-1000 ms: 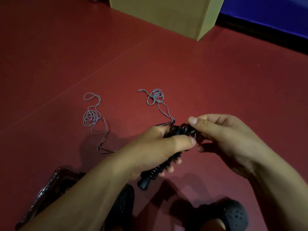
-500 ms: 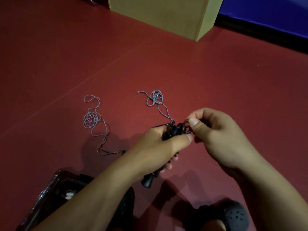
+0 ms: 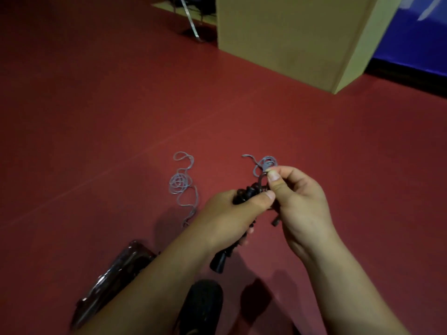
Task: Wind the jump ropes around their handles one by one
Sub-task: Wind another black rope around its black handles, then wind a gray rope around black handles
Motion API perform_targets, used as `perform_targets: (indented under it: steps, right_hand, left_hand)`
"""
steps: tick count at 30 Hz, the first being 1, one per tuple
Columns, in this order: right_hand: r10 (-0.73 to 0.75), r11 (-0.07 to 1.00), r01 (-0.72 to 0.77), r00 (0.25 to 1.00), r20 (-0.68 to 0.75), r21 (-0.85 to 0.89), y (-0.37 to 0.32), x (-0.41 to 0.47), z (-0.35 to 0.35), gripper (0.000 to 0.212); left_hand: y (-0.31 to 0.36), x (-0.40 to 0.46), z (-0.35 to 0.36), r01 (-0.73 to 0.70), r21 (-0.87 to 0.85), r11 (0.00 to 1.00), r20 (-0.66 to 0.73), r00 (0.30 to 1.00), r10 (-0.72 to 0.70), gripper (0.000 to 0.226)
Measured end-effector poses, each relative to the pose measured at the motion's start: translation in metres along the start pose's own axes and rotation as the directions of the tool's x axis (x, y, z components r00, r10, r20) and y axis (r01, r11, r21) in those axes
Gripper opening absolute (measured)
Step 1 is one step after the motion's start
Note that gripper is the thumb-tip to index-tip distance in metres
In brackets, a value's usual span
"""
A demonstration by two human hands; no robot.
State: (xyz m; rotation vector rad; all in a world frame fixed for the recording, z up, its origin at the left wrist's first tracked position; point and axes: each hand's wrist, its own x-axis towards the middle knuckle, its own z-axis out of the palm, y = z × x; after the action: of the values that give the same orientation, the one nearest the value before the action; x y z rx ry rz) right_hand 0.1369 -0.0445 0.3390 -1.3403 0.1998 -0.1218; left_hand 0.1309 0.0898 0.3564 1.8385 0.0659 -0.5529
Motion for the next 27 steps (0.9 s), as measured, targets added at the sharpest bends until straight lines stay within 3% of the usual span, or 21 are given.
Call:
perform_targets:
  steps: [4,7,11,16,21,25,27]
  right_hand:
    - [0.158,0.986,-0.164,0.976,0.147,0.033,0.03,-0.004,0.047,0.015]
    - [0.264,0.964,-0.266,0.932,0.247,-0.027,0.061,-0.014,0.082,0.018]
    - [0.38,0.921,-0.326,0.868,0.318,-0.212,0.111,-0.026,0.12,0.021]
    - [0.521,0.827,-0.371,0.787,0.33,-0.422,0.169,-0.037,0.137,0.019]
    - [0.712,0.645,-0.381,0.614,0.341,-0.662,0.242,-0.055,0.156,0.018]
    - [0.806,0.532,-0.292,0.464,0.369,-0.795,0.298,-0.064,0.166,0.029]
    - [0.825,0.513,-0.293,0.43,0.367,-0.807,0.323,-0.068,0.173,0.024]
  left_hand:
    - [-0.025,-0.002,-0.058,0.052,0.259,0.965,-0.118,0.993,-0.021,0.051]
    - [-0.068,-0.01,-0.092,0.135,0.239,0.962,-0.159,0.982,-0.098,0.055]
    - [-0.162,-0.023,-0.107,0.251,-0.164,0.954,-0.302,0.908,-0.29,0.038]
    - [-0.265,-0.031,-0.102,0.274,-0.583,0.765,-0.326,0.783,-0.53,0.035]
    - [-0.348,-0.037,-0.1,0.24,-0.793,0.561,-0.292,0.658,-0.694,0.041]
    - [-0.394,-0.05,-0.106,0.138,-0.886,0.442,-0.264,0.634,-0.727,0.031]
    - [-0.42,-0.052,-0.105,0.103,-0.907,0.408,-0.268,0.606,-0.749,0.04]
